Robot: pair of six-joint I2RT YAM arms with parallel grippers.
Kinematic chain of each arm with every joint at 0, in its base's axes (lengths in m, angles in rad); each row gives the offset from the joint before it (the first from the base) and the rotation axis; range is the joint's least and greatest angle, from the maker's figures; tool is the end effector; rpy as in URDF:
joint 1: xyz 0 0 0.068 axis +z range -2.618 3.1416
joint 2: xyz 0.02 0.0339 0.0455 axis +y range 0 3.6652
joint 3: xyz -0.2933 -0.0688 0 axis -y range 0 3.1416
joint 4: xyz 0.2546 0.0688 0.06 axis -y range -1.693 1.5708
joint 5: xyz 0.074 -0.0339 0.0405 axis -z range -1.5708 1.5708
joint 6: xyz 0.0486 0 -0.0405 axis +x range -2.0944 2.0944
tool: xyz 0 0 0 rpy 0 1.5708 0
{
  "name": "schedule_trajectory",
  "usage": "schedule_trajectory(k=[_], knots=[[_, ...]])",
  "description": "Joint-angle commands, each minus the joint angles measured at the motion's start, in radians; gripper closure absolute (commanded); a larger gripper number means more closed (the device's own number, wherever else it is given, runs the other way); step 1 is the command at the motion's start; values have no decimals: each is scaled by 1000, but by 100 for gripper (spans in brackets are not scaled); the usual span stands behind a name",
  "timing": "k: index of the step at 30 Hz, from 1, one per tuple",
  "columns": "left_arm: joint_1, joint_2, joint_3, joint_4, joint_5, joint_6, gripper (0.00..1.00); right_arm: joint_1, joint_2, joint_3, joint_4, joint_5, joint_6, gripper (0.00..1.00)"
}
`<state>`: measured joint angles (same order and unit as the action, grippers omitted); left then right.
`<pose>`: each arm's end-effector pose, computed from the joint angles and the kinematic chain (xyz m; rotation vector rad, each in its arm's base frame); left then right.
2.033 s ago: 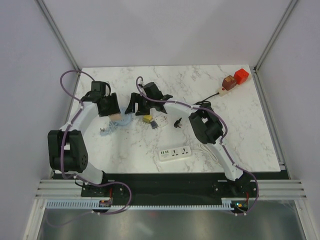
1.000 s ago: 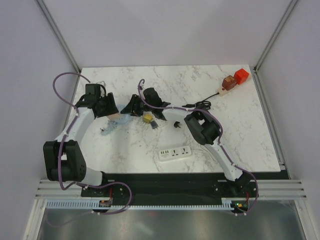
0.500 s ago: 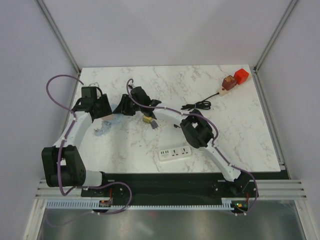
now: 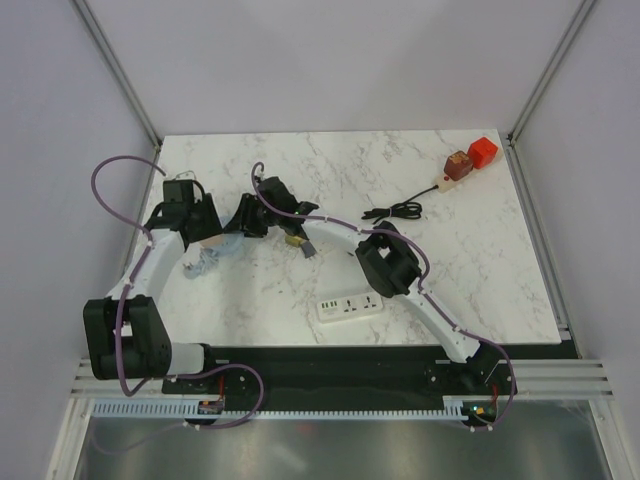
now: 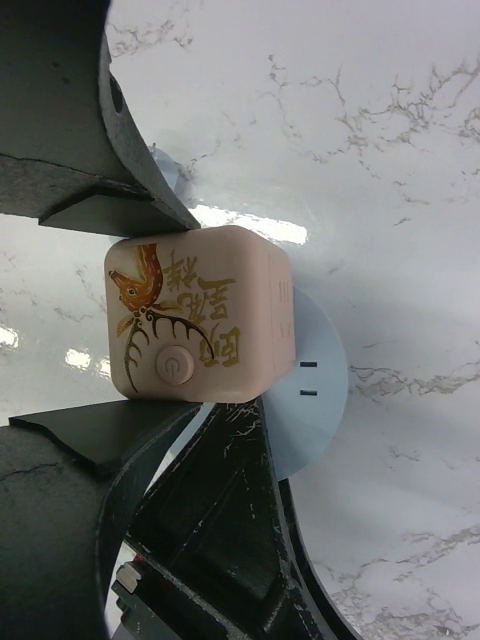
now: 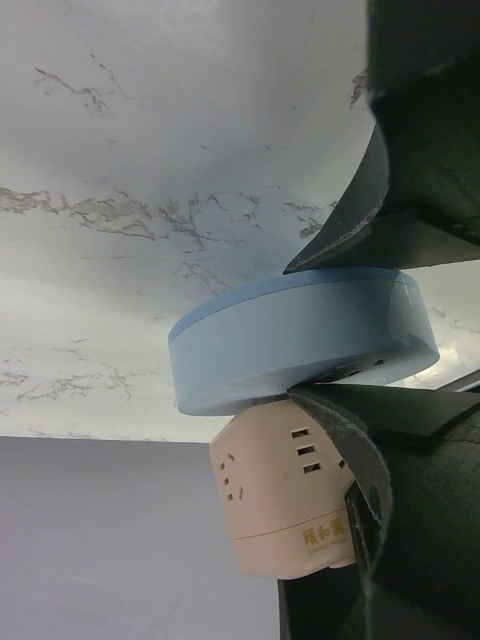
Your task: Pull the plug off the socket
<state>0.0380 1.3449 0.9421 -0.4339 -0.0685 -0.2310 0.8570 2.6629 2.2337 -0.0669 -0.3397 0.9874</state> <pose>0.2938 0.0145 0.2638 -0.3539 2.3787 -0.0071 0.4082 0.4960 0.1402 -0.0877 2.3917 1.3772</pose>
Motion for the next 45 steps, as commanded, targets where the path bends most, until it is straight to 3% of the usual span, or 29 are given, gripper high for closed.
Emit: schedule_trajectory(k=[1,11,27,33,35,37,43,45], knots=[[-39,-121,35,129,145,-51,98,-1,103,-23,-165,182,16,100],[8,-122,26,136,157,-77,98,-10,97,-14,-258,281,16,100],[94,-158,-9,210,332,-156,98,-35,100,-48,-200,173,45,100],[91,-182,49,127,279,-143,98,-26,97,-16,-180,159,-6,100],[92,-196,58,89,248,-145,98,-16,98,4,-148,116,-27,91],[89,-223,63,74,219,-146,98,-12,85,14,-136,110,-47,68],[77,-279,80,-3,222,-157,98,-9,17,43,-158,116,-121,38],[74,-288,70,-20,258,-162,98,-15,-6,49,-175,133,-147,33]])
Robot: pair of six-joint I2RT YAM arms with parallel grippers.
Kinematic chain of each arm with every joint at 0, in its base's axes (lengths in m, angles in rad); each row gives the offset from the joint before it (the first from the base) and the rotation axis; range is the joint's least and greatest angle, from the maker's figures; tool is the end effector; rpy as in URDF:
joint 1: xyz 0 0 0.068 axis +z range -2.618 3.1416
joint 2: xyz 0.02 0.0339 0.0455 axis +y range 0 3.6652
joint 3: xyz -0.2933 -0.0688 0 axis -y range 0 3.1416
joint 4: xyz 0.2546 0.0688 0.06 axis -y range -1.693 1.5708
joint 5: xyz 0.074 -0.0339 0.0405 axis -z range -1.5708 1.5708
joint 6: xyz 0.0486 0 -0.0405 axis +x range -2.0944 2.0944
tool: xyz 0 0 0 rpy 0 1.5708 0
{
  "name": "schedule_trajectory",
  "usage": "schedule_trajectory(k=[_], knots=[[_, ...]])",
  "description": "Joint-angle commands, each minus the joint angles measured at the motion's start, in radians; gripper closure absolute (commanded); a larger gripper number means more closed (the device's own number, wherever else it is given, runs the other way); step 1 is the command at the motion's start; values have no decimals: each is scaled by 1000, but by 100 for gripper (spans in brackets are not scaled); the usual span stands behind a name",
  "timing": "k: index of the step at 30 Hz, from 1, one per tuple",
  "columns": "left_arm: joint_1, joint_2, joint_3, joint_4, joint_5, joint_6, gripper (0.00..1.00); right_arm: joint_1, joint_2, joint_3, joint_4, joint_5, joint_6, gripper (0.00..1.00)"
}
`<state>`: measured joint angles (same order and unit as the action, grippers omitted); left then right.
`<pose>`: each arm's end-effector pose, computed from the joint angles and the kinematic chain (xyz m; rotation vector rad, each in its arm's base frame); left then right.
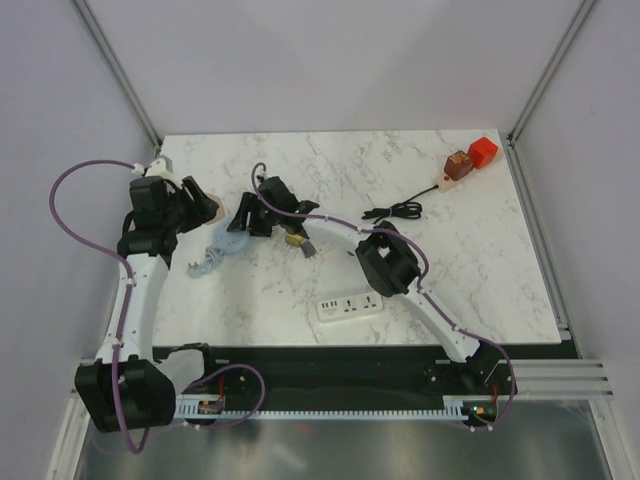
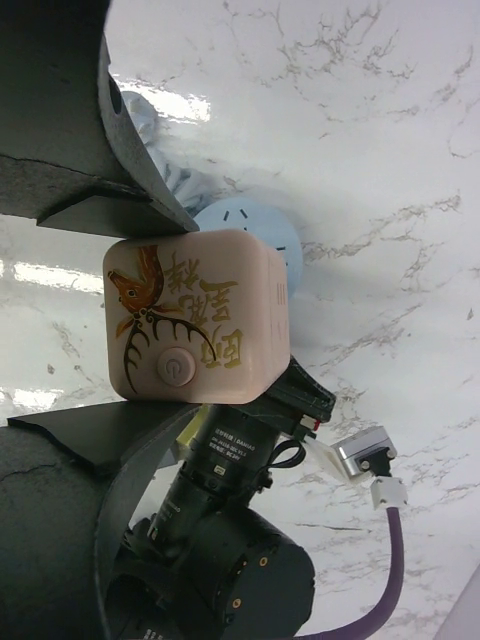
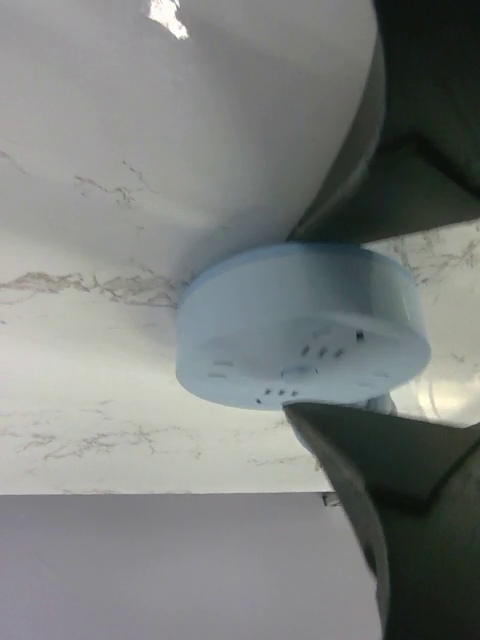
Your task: Pull the plug off the socket
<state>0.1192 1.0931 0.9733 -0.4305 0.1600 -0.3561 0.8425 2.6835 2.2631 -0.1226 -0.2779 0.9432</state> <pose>0.2482 0.0219 0.3393 -0.4079 2.0894 -0.3100 0.4183 0.4890 0.1317 -0.0683 2.4027 1.2637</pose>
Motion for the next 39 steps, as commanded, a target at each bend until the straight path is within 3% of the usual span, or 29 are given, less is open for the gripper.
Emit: schedule_trajectory(k=[1,2,3,5,13,25,29,39], knots=[[-7,-51,35,-25,44,-38,98,-5,-52,21,-141,80,-112,24],[-9,-61,16,-25,61,-41,98,-13,-65,21,-150,89,-119,18],[-10,-68,8,-27,105,-50,98,-17,-88,27,-158,101,-144,4],[-19,-82,-22,-30,154,-64,98,-32,-103,61,-207,114,-168,2],[-168,-104,-93,-27,182,-116,98,-138,-330,-26,-333,191,-284,2],[-469,95,-133,28,-7,-184,98,-348,-844,-562,-498,356,-500,2],[-521,166,-133,58,-62,-199,98,-361,-971,-759,-522,450,-517,2],[-589,226,-137,58,-178,-205,91,-388,-1192,-965,-586,468,-518,2]])
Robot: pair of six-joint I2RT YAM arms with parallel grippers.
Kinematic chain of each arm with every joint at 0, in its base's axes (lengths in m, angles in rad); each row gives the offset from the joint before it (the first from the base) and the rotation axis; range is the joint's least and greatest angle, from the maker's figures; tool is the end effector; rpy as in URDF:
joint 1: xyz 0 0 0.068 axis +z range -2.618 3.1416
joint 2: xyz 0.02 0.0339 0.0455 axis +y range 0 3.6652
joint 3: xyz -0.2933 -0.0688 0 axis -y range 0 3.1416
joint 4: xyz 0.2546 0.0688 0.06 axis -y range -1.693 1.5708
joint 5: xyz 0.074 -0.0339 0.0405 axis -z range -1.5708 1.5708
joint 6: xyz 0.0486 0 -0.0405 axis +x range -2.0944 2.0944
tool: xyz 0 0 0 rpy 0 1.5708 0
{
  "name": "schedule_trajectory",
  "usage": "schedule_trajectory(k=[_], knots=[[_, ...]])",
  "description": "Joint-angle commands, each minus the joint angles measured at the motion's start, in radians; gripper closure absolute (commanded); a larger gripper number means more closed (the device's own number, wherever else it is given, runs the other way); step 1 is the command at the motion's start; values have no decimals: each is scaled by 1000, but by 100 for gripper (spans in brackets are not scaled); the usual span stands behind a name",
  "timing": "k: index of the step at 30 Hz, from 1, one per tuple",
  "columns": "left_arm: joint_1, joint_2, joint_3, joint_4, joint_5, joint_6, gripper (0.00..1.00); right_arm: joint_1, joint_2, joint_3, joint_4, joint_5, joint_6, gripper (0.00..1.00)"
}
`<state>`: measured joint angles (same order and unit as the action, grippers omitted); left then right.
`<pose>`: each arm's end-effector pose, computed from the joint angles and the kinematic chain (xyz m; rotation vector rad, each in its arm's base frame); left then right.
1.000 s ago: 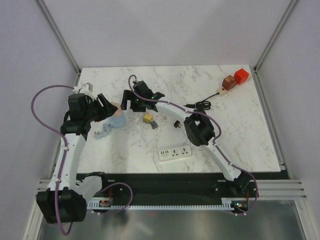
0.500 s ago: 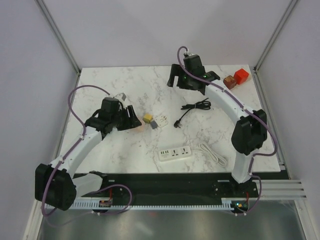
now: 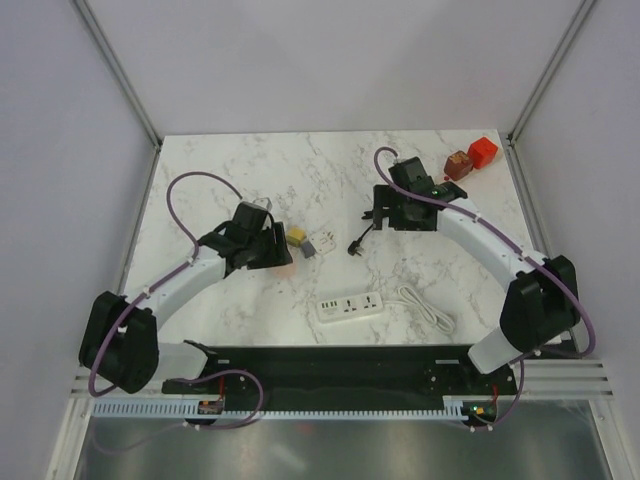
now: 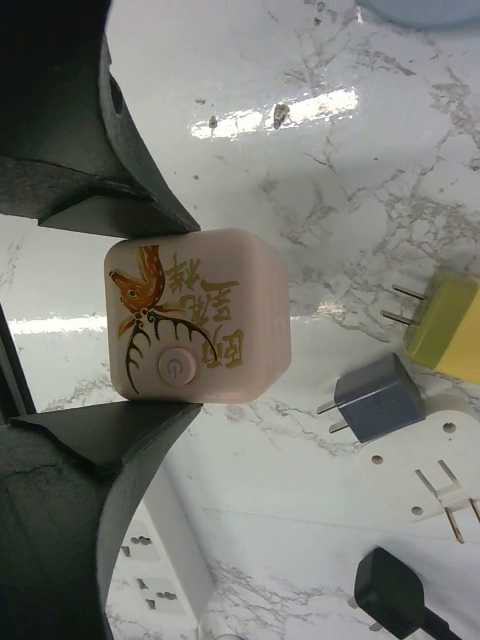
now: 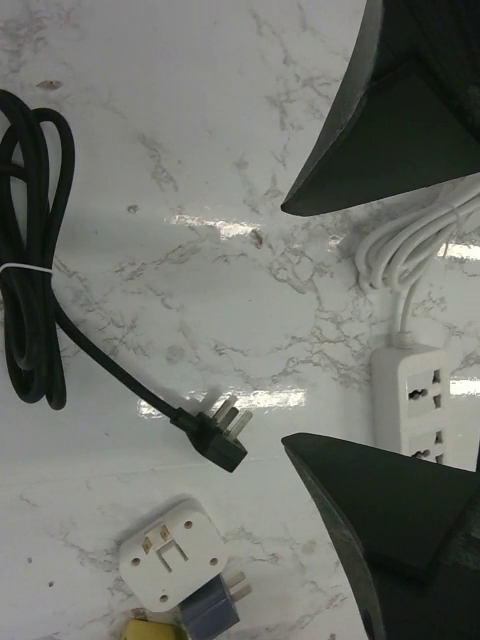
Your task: Pull the plug off the socket
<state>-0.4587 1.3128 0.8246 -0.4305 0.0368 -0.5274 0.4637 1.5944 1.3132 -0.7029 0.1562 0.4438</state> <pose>0.2436 -0.1223 0.2332 -0.0716 2.5465 -0.4490 0.3215 0.1523 0.2921 0.0348 2.5442 0.1579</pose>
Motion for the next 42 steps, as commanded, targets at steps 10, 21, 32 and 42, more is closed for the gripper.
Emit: schedule_trajectory(k=[10,21,32,42], knots=[[-11,45,39,76,-75,-17,69,-33,-175,-31,-6,13,-36,2],[-11,5,53,81,-80,7,18,-40,-214,-78,-4,17,-40,2],[-12,-95,110,47,-11,21,0,-49,-200,-98,-4,43,-27,2],[-12,-221,125,47,152,24,0,-161,-130,-69,14,98,7,2]])
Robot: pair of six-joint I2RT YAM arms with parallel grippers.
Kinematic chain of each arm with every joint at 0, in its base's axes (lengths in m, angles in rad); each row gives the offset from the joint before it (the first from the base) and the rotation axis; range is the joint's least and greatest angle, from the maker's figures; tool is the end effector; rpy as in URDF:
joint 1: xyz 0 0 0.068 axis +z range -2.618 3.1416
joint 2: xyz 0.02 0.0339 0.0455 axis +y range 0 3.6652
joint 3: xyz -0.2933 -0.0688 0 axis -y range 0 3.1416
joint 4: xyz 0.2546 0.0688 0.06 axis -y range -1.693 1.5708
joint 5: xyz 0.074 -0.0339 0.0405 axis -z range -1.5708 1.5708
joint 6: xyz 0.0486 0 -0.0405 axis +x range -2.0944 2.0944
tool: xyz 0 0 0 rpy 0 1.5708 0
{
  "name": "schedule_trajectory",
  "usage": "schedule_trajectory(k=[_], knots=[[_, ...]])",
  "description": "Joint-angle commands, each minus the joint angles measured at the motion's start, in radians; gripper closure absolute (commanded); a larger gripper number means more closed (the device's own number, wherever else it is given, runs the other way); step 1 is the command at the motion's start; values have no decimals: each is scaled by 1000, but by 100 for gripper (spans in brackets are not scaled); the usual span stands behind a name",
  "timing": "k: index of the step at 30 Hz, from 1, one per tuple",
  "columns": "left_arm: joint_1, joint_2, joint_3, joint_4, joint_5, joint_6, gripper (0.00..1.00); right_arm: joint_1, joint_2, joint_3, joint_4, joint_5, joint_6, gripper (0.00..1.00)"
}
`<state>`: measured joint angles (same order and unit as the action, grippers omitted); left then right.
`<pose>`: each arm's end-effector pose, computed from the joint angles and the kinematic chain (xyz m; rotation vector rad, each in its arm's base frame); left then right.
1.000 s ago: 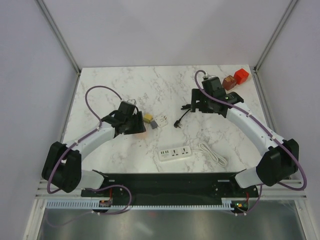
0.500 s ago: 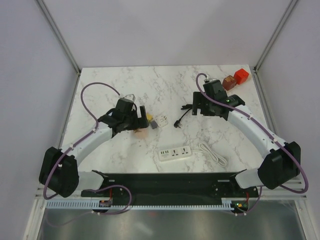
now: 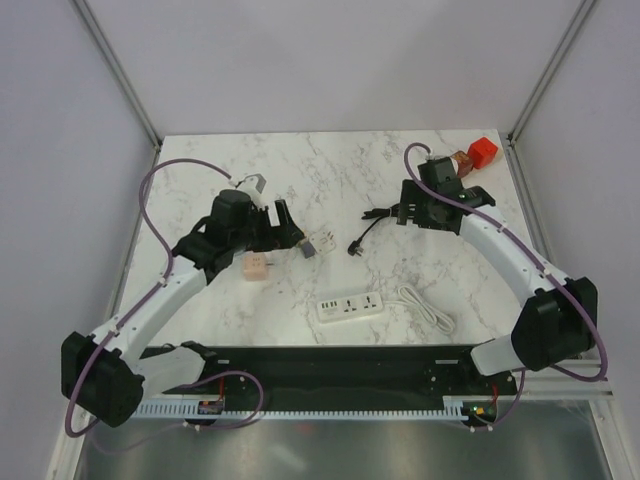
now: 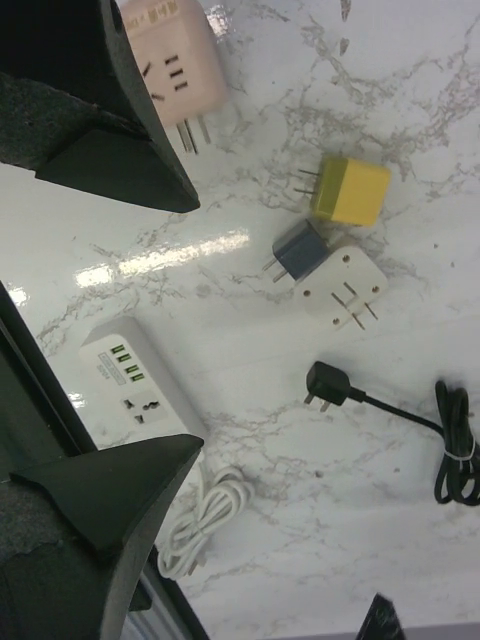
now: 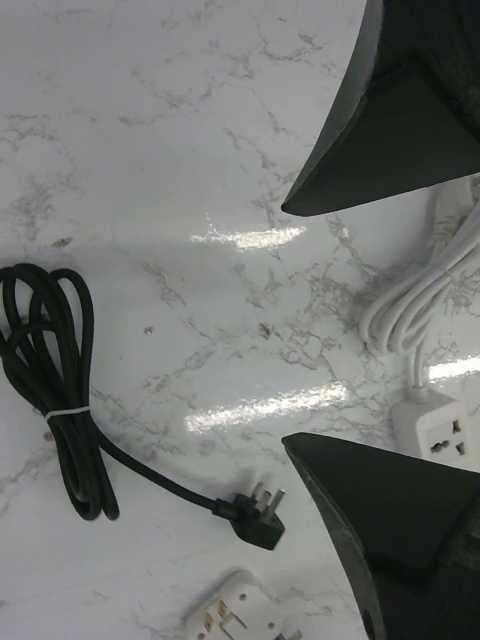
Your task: Pull the plug off the socket
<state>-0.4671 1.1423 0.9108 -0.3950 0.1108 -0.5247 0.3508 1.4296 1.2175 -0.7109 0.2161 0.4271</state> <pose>0.2286 -0.1213 0.3086 -0.0011 2.2760 -0.6638 0.2980 0.0980 0.3121 0.1836 2.4580 0.0664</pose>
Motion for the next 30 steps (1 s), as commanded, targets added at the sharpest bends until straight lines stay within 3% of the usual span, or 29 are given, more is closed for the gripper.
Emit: schedule_trajectory(k=[1,13,20,30], knots=[[-4,-59,37,10,102,22,1,-61,60,34,27,42,27,2],[-4,-231,-91,53,297,9,5,-245,400,299,117,58,91,2],[-5,-263,-118,71,365,8,7,-260,606,479,145,106,223,12],[-5,-360,-119,35,402,-20,9,-253,689,395,257,172,444,28]])
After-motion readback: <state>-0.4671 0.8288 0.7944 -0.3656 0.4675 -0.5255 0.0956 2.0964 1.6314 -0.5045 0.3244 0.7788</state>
